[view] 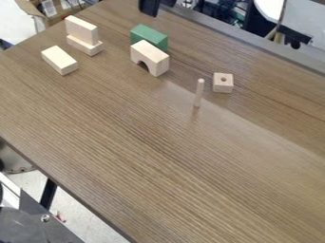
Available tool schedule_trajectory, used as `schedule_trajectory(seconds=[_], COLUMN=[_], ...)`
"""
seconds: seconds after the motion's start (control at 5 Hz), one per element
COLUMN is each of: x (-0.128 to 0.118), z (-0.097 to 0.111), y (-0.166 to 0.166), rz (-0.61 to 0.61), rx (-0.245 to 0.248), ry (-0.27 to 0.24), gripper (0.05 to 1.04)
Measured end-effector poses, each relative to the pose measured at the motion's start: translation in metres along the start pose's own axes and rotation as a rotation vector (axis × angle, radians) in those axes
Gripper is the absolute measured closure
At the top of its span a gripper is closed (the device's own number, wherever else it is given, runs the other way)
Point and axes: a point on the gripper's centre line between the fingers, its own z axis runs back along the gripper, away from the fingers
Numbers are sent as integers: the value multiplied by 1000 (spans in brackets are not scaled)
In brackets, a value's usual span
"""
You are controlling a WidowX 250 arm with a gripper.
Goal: Take the wood arch and put on top of the green arch
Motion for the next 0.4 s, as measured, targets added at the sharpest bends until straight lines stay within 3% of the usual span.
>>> schedule_trajectory(seconds=[0.2,0.4], x=[-3,2], z=[-18,-36], y=[1,-5], rz=[-6,-3], rx=[51,47], ry=[4,-47], gripper=[85,85])
